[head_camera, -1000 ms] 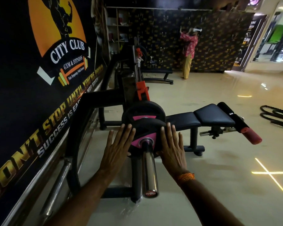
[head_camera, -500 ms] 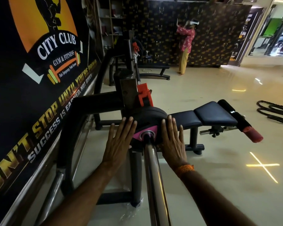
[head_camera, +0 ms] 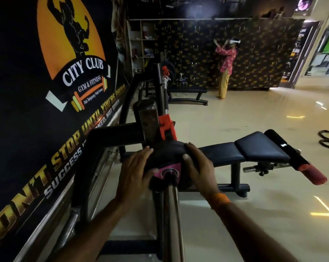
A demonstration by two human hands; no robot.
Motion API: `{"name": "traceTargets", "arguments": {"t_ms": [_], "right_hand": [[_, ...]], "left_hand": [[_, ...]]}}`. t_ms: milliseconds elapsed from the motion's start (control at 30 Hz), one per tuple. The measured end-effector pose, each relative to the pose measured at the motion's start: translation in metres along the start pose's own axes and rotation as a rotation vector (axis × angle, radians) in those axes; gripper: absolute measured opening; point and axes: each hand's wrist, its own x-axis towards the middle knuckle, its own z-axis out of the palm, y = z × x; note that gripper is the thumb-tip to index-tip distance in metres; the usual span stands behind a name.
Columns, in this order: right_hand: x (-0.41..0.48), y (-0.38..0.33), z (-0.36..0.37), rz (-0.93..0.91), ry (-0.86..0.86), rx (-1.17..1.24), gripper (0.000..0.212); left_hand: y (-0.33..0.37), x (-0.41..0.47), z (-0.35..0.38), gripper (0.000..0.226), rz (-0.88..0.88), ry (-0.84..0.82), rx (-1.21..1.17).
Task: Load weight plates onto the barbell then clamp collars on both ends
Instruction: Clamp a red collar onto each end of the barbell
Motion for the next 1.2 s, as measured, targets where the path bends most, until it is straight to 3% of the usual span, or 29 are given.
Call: {"name": "traceTargets", "arguments": {"t_ms": [133,233,367,467,700,967,1200], "right_hand": [[0.033,-0.015,-0.021,0.074,-0.173,0.03,0.049],[0.045,-0.013,-0.027,0.1,-0.251,0.036,0.048],[0.05,-0.007,-0.028,0.08,-0.253,0.032,0.052],[0.053,-0.006,-0.03,0.063,-0.275,0.022,0.056],[0.059,0.002,-0.034,0.038,-0.301,0.015,0.059],[0.059,0.01,-0.037,0.065,-0.316,0.011,0.06],[0.055,0.008,-0.037,0.078,-0.306,-0.001,0.061]], "left_hand": [[0.04,0.069,-0.025,0.05,-0.483,0.028,-0.323],[0.061,0.106,-0.029,0.052,-0.64,-0.132,-0.344],[0.076,0.128,-0.003,0.052,-0.79,-0.207,-0.27],[0.083,0.137,0.01,0.064,-0.803,-0.202,-0.096],[0.096,0.14,0.011,0.053,-0.823,-0.102,-0.092],[0.095,0.14,0.006,0.041,-0.85,-0.001,-0.29],[0.124,0.165,-0.004,0.043,-0.736,0.045,-0.529]]}}
